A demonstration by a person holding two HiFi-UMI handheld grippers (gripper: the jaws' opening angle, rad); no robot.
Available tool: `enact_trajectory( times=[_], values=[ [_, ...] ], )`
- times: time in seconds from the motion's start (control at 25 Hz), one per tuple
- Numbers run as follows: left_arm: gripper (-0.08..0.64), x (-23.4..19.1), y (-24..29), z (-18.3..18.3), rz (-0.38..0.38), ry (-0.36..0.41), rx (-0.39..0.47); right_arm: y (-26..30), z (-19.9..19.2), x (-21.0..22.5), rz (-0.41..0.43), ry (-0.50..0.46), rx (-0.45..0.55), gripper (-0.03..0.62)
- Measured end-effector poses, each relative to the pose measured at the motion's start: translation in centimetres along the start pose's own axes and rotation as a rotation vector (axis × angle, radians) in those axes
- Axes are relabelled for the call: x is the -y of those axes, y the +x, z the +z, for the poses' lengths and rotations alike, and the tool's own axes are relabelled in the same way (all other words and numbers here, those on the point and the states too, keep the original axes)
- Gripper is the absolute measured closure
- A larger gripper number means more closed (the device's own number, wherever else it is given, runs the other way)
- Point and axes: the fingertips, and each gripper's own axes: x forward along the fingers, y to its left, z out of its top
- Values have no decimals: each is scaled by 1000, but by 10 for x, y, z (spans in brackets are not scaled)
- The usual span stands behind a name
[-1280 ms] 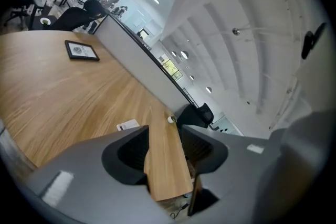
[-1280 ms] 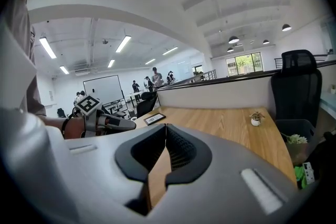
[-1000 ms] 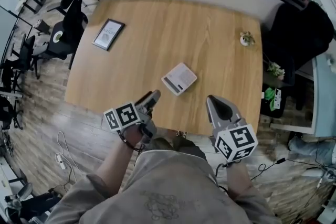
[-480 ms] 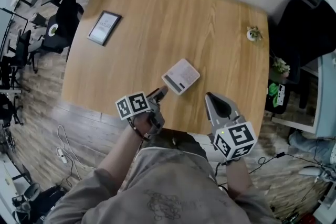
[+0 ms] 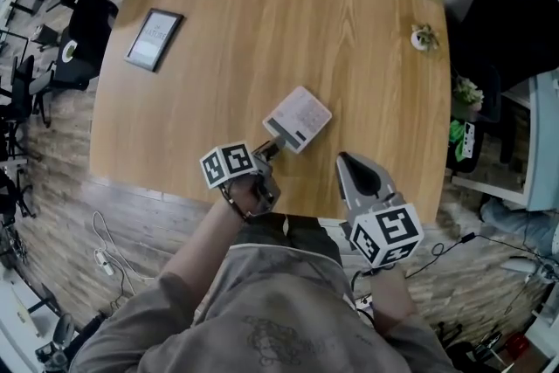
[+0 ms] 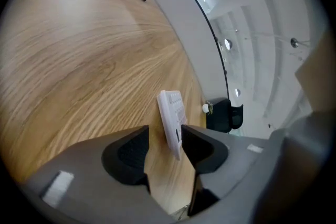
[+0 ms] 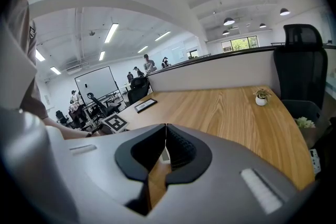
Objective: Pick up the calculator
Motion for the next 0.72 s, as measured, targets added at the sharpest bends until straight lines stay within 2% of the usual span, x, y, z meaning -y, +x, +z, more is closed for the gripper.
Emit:
enact_trajectory(
  times=[0.32, 0.52, 0.64, 0.72],
  values=[
    [364, -5, 20, 7, -24, 7, 4, 7, -19, 6, -27, 16, -12, 581],
    [393, 0, 28, 9, -44, 2, 1, 7, -25, 6, -34, 21, -14, 580],
    [479, 7, 29, 10, -73, 21, -9, 7, -26, 7, -38, 23, -13, 581],
    [490, 10, 30, 12, -78, 15, -8, 7, -26, 8, -44, 26, -11, 581]
  ],
)
